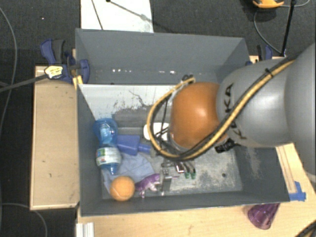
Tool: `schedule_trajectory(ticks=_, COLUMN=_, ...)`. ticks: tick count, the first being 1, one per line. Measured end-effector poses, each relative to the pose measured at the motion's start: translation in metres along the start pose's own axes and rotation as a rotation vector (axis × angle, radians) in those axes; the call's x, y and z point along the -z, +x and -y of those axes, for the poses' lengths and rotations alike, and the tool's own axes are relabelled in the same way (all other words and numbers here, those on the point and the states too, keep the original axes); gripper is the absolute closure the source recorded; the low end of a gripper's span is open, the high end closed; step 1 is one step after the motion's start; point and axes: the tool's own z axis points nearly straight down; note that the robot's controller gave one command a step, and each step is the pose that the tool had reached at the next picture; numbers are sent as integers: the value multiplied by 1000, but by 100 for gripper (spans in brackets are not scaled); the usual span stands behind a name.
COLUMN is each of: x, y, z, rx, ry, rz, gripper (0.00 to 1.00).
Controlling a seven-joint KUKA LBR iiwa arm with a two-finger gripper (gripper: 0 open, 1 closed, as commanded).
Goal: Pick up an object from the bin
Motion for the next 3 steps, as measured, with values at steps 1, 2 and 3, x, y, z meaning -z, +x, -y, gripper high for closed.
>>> schedule_trajectory(ticks=1, x=-33, y=3, z=5, rx=50, ry=-2, rz=18, gripper=0)
schedule_trajectory(ticks=2, x=-71, y=11, z=14, rx=-141, ry=0, rz=-5, gripper=100)
schedule_trajectory(ticks=3, x=-71, y=11, z=14, rx=-143, ry=0, rz=-5, gripper=100)
